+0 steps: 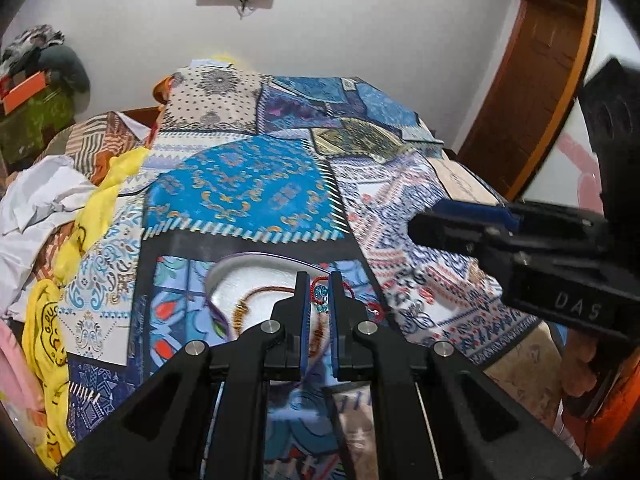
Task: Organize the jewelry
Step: 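Lower the red string bracelet into the tin and open the left tool, then lower the silver ring into the tin and open the right tool, then move the right tool toward another gold ring on the cloth, then grasp the silver ring with the left tool while the right tool grasps the gold ring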
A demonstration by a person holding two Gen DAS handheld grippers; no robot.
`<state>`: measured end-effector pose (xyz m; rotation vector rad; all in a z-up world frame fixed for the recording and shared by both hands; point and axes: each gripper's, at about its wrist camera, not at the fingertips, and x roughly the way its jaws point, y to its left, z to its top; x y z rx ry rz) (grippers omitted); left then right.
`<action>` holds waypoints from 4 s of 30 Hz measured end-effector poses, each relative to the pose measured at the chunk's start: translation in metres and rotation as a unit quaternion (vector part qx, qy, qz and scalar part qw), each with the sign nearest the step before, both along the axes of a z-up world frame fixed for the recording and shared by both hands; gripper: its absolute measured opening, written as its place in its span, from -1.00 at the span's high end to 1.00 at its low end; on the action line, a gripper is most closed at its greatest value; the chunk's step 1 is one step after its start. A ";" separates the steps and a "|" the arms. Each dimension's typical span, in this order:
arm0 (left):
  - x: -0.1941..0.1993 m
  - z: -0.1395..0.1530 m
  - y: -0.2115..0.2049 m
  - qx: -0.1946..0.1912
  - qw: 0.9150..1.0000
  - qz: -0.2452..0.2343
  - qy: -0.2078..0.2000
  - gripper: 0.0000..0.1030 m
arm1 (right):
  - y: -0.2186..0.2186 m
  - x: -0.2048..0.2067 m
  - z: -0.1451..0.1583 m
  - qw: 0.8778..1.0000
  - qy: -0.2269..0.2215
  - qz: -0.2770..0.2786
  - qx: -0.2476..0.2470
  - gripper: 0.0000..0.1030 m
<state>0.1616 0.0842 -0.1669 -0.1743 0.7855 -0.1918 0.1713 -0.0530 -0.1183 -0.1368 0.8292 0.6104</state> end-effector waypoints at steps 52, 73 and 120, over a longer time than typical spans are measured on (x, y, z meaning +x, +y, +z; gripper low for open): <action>-0.020 0.013 0.041 0.034 0.997 0.073 0.012 0.53 | 0.012 0.011 0.006 0.999 0.030 0.012 0.008 0.38; 0.001 -0.038 -0.048 0.000 0.993 0.032 0.113 0.66 | -0.137 -0.003 0.001 0.994 0.005 -0.108 0.004 0.32; 0.017 -0.046 -0.056 0.034 0.995 0.036 0.083 0.84 | -0.118 0.013 -0.045 0.998 0.033 -0.045 -0.039 0.44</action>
